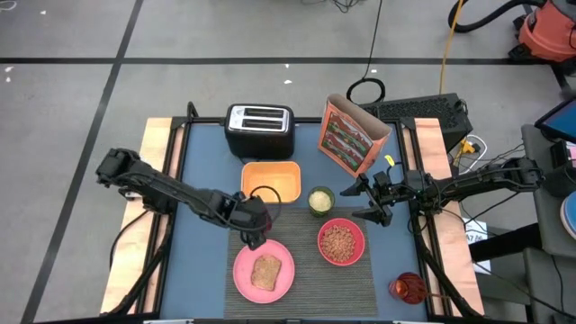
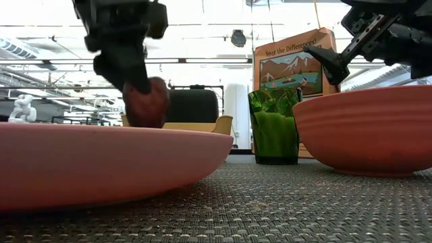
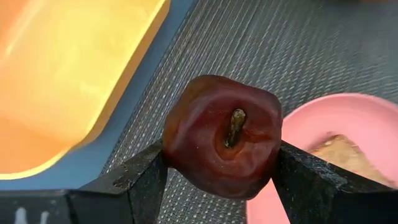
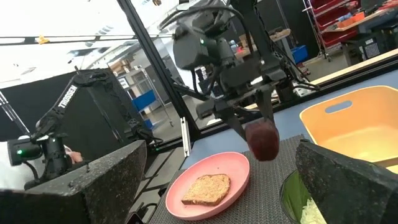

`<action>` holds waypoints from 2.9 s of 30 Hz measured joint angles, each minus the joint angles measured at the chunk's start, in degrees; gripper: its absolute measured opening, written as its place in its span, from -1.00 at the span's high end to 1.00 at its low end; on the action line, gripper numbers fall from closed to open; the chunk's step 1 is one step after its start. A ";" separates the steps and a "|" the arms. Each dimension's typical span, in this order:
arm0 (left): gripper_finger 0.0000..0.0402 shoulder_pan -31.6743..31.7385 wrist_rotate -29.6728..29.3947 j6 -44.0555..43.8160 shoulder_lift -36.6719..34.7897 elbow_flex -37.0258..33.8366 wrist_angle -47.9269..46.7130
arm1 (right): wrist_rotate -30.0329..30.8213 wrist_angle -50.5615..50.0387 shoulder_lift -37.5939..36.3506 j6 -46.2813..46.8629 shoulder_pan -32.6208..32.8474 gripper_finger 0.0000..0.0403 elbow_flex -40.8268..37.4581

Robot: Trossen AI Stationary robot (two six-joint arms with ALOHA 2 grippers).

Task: Arrange a breakfast setting
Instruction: Put the red apple on the gray table mat to the top of the pink plate, then put the gold spoon on the gray table mat to the right of the pink plate

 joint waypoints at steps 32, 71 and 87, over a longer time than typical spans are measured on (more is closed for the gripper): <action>-0.28 1.81 -0.20 0.19 8.16 0.09 1.16 | 0.00 -0.02 0.00 0.00 0.00 -0.99 0.00; -0.93 1.84 1.57 0.00 4.68 0.02 0.73 | -0.02 0.00 0.01 1.38 0.01 -0.99 0.00; -0.93 1.84 1.09 0.17 -0.21 0.02 1.47 | -18.32 1.00 -3.35 21.83 -0.01 -0.86 1.11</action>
